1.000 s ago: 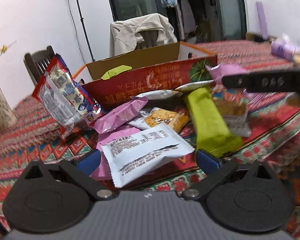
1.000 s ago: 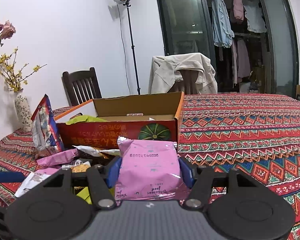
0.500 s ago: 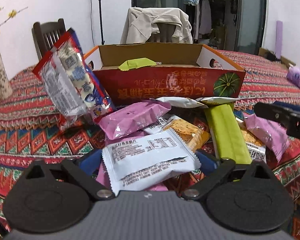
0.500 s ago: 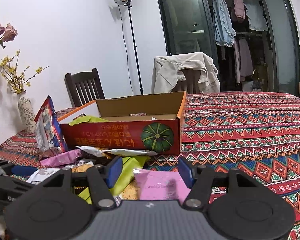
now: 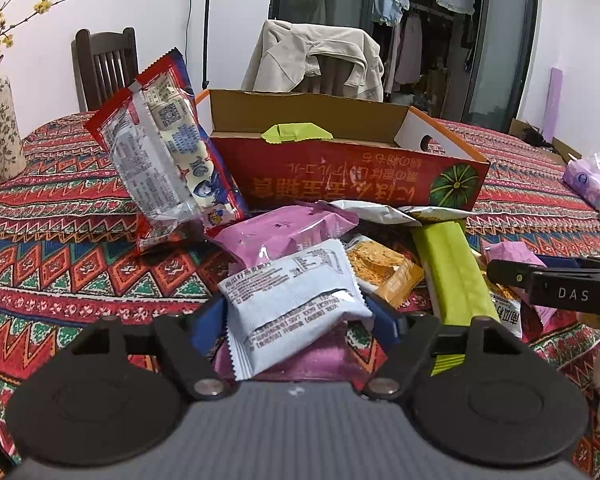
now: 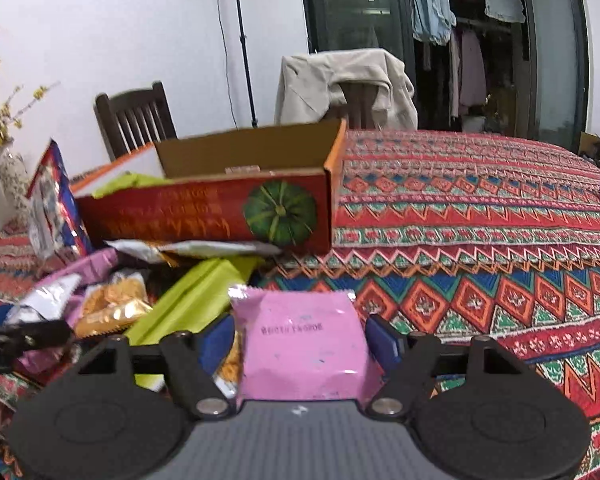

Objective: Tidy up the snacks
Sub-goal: 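Carry both packets into the box and open both tools to release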

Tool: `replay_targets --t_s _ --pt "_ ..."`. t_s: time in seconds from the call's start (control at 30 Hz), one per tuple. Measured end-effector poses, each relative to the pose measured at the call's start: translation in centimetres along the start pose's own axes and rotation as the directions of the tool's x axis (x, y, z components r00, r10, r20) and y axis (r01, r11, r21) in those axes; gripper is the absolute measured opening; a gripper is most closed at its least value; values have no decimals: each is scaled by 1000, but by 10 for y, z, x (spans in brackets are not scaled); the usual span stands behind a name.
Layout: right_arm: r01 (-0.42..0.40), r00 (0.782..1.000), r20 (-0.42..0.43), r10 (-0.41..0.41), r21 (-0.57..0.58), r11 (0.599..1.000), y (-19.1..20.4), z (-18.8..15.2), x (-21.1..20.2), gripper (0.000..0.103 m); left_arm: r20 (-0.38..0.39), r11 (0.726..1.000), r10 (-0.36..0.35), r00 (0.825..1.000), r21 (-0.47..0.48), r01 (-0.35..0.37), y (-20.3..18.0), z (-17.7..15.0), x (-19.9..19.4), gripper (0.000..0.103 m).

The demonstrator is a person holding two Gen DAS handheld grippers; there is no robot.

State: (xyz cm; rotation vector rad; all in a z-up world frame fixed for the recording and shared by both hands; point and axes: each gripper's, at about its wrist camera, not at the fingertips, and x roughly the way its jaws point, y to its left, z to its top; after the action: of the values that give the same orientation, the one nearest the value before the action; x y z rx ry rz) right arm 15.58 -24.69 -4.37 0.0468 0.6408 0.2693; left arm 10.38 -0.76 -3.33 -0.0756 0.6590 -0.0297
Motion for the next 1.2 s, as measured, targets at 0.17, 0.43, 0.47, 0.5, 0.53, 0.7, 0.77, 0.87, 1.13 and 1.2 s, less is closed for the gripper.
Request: replay_targets --t_s 0.17,0.43,0.47,0.5,0.53,0.7,0.77,0.87,1.13,1.2 --pt "-19 999 34 18 11 1000 -1 -3 -8 61 22 1000 -17 1000 -3 17 1 0 -4 75" --pt "-16 994 113 14 19 1000 -4 -3 -27 61 71 1000 -21 997 5 21 3 4 -18 74" --pt "-13 993 117 11 18 1000 -3 -2 -29 61 80 1000 -23 997 8 22 3 5 -21 74" --pt "-13 992 123 10 17 1000 -3 -1 -32 61 91 1000 -25 996 11 24 3 7 -24 74" --pt "-11 991 131 9 15 1000 -3 0 -34 61 103 1000 -27 994 15 26 3 9 -27 74" --pt "-3 985 173 3 -5 1000 2 15 -49 61 168 999 -44 985 18 42 0 28 -38 74" --pt "2 982 189 1 -15 1000 5 24 -53 61 186 999 -49 981 22 46 -1 38 -41 74" --pt "4 978 208 2 -26 1000 11 37 -57 61 215 998 -53 975 27 48 -3 56 -43 74" --pt "14 971 238 -5 -37 999 30 80 -48 61 252 999 -50 966 15 48 -6 99 -36 74" --pt "18 970 242 -8 -40 999 36 90 -42 61 258 999 -42 965 5 42 -7 111 -30 74"
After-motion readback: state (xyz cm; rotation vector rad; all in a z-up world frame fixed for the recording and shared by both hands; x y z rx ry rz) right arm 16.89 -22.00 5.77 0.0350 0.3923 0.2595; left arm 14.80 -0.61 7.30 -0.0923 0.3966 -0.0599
